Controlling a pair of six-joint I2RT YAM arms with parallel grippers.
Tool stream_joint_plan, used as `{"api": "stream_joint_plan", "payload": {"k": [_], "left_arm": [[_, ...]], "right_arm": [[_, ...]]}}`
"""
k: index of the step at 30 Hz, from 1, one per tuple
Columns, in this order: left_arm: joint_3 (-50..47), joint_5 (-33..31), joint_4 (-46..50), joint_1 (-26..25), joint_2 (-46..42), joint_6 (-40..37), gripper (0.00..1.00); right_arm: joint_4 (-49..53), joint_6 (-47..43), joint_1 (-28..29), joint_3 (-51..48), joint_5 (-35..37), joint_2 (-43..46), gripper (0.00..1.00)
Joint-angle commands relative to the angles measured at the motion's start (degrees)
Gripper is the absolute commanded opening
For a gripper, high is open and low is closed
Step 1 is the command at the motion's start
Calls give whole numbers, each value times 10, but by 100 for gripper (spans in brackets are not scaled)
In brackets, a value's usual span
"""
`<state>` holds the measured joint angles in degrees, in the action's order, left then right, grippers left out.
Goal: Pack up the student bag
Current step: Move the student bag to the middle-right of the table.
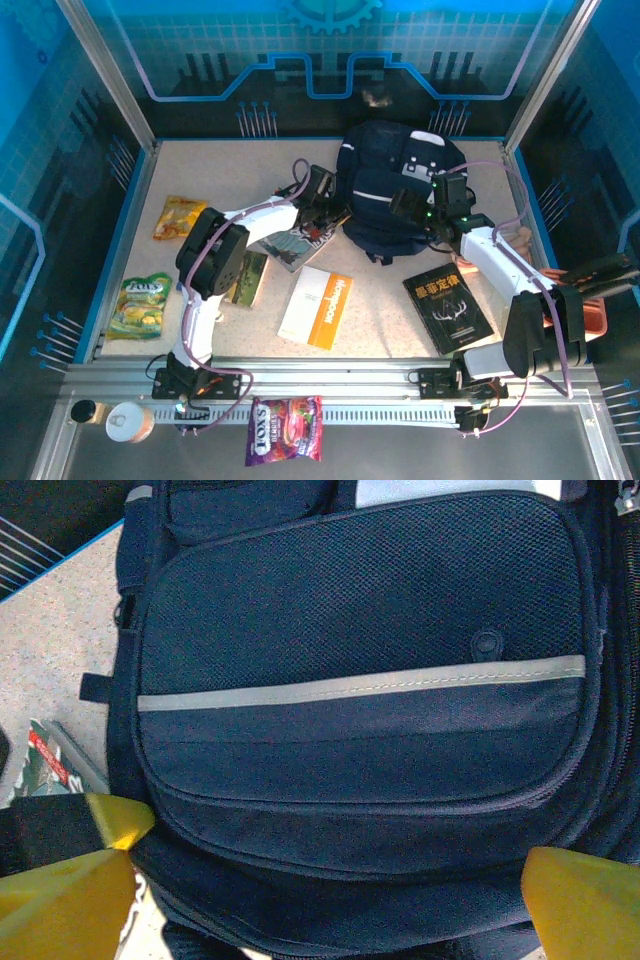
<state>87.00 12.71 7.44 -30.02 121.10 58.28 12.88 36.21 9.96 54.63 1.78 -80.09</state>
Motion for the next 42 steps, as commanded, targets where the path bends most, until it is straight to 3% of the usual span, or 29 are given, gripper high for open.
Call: {"api": "stream_joint_plan", "payload": {"k": [1, 8, 20, 26, 30, 33, 36, 42], "left_arm": [[46, 45, -18, -4, -83, -36, 5], [79, 45, 37, 20, -154, -99, 4], [32, 49, 105, 171, -186, -156, 4], [44, 10, 172, 209, -141, -228, 15], [26, -39, 182, 211, -131, -245, 32], [-18, -64, 165, 210, -167, -245, 51], [-63, -74, 159, 208, -218, -242, 56], [-185, -35, 127, 170, -320, -181, 68]], "right_arm": [[25, -9, -6, 16, 24, 23, 100], [34, -13, -21, 27, 17, 42, 100], [3, 66, -45, 0, -76, 5, 95], [-33, 116, -46, 6, -141, -62, 84], [-48, 139, -46, 28, -170, -122, 74], [-61, 147, -45, 46, -181, -163, 68], [-66, 148, -45, 64, -182, -194, 65], [-57, 125, -45, 111, -186, -245, 65]]}}
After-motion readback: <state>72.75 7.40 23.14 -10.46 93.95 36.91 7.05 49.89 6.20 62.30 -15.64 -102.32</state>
